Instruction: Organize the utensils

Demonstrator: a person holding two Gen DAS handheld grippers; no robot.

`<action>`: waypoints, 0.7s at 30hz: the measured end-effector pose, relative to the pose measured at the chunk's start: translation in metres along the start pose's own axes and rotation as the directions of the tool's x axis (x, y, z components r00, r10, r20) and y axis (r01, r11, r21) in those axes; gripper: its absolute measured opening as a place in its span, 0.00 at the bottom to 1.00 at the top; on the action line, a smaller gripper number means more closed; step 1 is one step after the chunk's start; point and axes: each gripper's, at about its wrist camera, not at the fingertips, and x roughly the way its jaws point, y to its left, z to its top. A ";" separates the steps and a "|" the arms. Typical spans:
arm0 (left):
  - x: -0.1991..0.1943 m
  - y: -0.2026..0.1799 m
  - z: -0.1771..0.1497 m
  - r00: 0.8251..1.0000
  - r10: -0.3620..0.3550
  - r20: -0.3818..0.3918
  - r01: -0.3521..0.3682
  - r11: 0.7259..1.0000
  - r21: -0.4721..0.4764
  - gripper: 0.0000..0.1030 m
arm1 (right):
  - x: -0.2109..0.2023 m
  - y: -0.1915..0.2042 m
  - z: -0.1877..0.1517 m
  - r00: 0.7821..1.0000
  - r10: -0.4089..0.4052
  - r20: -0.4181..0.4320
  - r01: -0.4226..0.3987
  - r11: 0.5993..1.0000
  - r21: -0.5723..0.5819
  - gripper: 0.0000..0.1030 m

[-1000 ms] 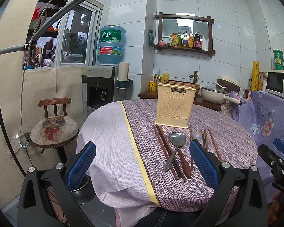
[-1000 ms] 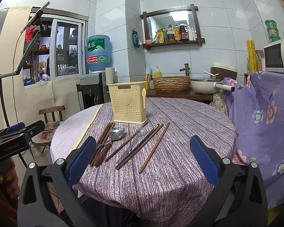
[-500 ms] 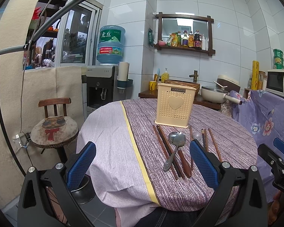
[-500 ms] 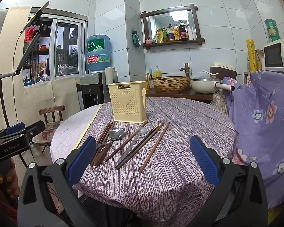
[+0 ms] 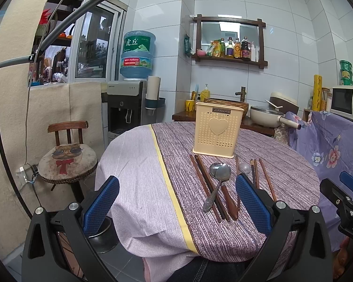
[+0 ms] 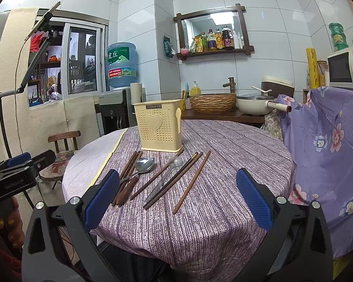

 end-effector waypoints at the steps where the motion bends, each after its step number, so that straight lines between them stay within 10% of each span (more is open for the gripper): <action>1: 0.000 0.000 0.000 1.000 0.000 -0.001 0.000 1.000 0.001 0.95 | 0.000 0.000 0.000 1.000 0.000 0.001 0.000 1.000 0.000 0.95; 12: 0.038 0.011 -0.002 0.991 0.016 -0.133 -0.013 1.000 0.021 0.95 | 0.035 -0.023 -0.007 0.987 -0.091 -0.134 0.094 0.995 0.021 0.95; 21: 0.083 0.021 0.011 0.964 0.019 -0.264 -0.004 0.998 0.055 0.94 | 0.101 -0.052 -0.003 0.929 -0.104 -0.356 0.130 0.990 0.050 0.95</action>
